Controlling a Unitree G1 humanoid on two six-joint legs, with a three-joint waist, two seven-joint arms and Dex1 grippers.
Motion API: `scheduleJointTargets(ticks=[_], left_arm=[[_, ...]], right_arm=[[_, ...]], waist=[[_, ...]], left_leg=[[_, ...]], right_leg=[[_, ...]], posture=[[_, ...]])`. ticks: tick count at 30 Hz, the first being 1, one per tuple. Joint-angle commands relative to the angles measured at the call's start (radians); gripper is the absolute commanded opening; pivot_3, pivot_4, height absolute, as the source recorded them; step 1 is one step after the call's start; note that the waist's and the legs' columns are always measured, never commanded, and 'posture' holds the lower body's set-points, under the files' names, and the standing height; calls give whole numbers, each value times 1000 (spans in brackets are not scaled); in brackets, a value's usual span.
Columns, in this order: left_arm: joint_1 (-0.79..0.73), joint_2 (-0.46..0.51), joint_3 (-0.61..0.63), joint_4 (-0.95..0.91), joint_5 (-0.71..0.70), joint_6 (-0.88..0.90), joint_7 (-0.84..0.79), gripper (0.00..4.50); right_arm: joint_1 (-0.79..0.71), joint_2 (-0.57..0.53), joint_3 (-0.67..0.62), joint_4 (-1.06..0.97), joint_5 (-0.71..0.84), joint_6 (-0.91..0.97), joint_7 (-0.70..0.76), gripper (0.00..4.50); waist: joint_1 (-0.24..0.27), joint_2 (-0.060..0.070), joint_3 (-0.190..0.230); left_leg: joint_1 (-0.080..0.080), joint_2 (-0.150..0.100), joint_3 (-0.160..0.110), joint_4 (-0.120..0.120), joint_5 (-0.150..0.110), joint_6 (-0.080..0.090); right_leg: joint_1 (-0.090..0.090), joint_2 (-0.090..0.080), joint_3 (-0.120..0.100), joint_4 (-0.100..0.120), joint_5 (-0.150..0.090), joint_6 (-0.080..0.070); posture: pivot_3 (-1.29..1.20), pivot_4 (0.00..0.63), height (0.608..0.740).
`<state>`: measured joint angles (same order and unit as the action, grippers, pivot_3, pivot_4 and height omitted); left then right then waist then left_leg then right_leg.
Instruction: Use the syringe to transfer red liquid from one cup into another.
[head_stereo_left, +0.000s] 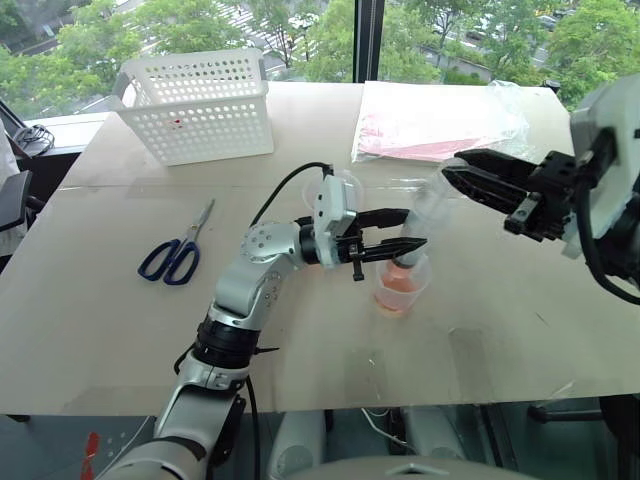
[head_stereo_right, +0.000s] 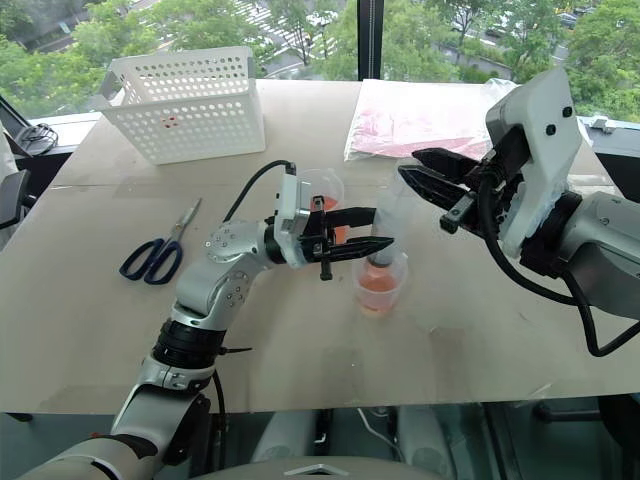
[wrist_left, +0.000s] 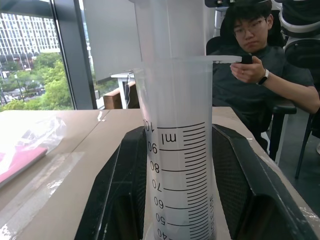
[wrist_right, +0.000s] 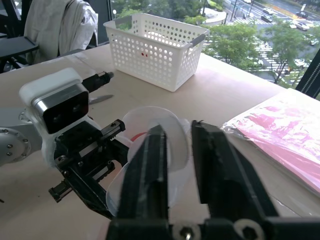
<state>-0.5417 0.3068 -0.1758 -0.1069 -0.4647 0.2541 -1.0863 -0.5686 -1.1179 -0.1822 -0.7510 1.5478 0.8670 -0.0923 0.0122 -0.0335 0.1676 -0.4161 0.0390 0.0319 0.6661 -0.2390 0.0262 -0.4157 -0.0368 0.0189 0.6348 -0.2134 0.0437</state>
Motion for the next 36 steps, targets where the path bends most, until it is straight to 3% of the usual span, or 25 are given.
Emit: scheduleJointTargets(ticks=[1, 8, 15, 26, 36], left_arm=[[12, -3, -10, -66, -28, -13, -22, 1325], [17, -21, -15, -64, -34, -15, -14, 1325], [6, -43, -10, -70, -48, 7, 3, 1325], [4, -56, 22, -121, -77, 62, 42, 1325], [-9, -58, 50, -168, -98, 122, 74, 1325]], right_arm=[[-34, -30, -19, 22, -18, 2, 17, 47], [-60, -28, 28, 21, -77, 21, 102, 47], [-76, 41, 133, 24, -178, 34, 237, 47], [31, 173, 229, 6, -344, 47, 397, 47], [121, 193, 232, -23, -444, 38, 512, 47]], waist=[[0, 0, 0], [0, 0, 0], [-1, 0, 0], [0, 0, 0], [0, 0, 0]], left_leg=[[0, 0, 0, 0, 0, 0], [0, 0, 0, 0, 0, 0], [0, 0, 0, 0, 0, 0], [0, 0, 0, 0, 0, 0], [0, -1, 0, 0, 0, 0]], right_leg=[[0, 0, 0, 0, 0, 0], [0, 0, 0, 0, 0, 0], [0, 0, 0, 0, 0, 0], [0, 0, 0, 0, 0, 0], [0, 0, 0, 0, 0, 0]], posture=[[0, 150, 740], [0, 150, 740], [0, 150, 740], [0, 150, 740], [0, 150, 740]])
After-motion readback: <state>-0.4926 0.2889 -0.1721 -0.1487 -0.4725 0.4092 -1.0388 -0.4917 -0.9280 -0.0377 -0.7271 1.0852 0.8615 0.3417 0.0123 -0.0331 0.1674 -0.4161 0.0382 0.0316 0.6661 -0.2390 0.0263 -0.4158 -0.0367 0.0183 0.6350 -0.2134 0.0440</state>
